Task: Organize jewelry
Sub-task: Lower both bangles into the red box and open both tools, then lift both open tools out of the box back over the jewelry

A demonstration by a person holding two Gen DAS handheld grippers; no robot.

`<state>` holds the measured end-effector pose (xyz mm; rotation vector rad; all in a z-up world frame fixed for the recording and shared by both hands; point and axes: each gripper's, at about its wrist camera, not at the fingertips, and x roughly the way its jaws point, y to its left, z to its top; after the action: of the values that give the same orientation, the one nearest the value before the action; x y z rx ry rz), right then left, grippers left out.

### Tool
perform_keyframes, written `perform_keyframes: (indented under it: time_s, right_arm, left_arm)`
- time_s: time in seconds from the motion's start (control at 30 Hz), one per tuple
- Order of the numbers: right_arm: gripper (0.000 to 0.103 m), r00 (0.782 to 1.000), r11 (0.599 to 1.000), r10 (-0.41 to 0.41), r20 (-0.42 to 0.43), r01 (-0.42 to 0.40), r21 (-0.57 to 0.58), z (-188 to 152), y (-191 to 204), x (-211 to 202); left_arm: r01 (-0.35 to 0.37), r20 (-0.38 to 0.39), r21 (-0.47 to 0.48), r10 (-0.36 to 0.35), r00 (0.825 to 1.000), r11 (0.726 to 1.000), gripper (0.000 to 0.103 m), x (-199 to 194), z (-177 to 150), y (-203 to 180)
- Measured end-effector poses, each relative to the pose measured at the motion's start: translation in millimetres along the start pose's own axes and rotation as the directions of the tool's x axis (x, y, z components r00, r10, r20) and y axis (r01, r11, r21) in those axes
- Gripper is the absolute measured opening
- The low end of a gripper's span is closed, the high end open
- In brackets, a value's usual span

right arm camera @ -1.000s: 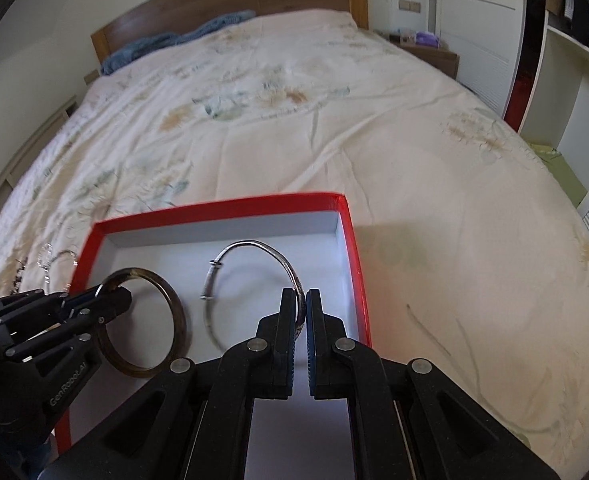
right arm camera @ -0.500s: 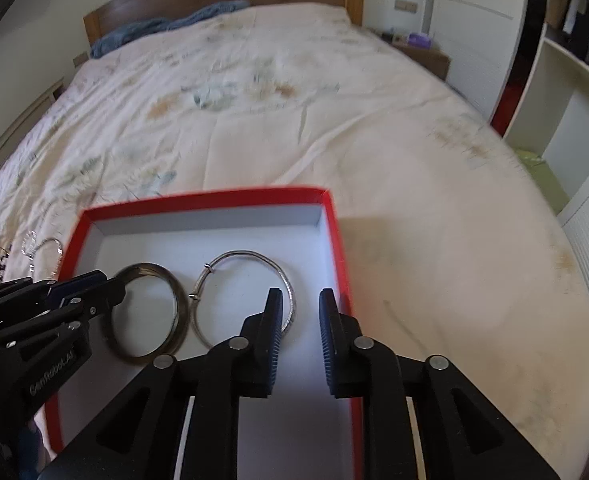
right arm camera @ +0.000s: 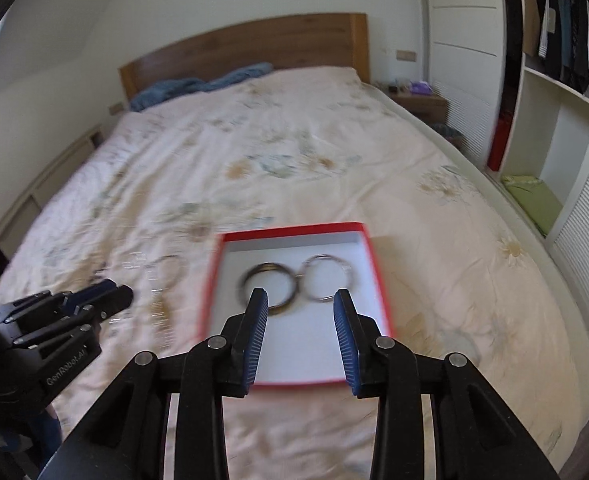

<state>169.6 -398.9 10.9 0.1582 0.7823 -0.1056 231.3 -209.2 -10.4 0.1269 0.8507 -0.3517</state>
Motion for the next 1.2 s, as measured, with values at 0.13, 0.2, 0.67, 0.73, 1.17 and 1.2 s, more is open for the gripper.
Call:
perform_keyframes:
  time_s: [0.13,0.2,0.67,0.73,1.17,1.2]
  right_arm:
    - [0.037,0.998,0.998,0.056,0.038,-0.055,-0.027,-14.2,36.1,-34.7]
    - [0.038,0.995,0.996,0.083,0.052,-0.081,-0.041,-21.7,54.4,-51.8]
    - [0.038,0.973,0.974,0.195,0.125,-0.177,-0.141,-72.7,147.4,-143.9]
    - [0.040,0.969,0.971,0.204,0.138,-0.183,-0.153,-77.5,153.9,-152.2]
    - [0.044,0.950,0.954,0.252,0.181,-0.213,-0.210,-90.5,175.9,-180.1]
    - [0.044,0.949,0.953,0.258,0.182,-0.218,-0.211,-90.2,176.4,-179.1]
  left_arm:
    - [-0.057,0.048,-0.011,0.058,0.997,0.998,0.018,-54.5,-25.1,31.2]
    - [-0.083,0.064,-0.034,0.085,0.994,0.996,0.019,-76.0,-37.7,46.1]
    - [-0.194,0.128,-0.233,0.228,0.965,0.953,0.040,-186.0,-124.6,159.5]
    - [-0.215,0.140,-0.261,0.258,0.956,0.941,0.040,-197.4,-135.8,171.4]
    - [-0.258,0.149,-0.336,0.322,0.935,0.906,0.040,-225.0,-159.7,201.9]
    - [-0.262,0.145,-0.335,0.324,0.935,0.905,0.040,-223.7,-159.9,201.0]
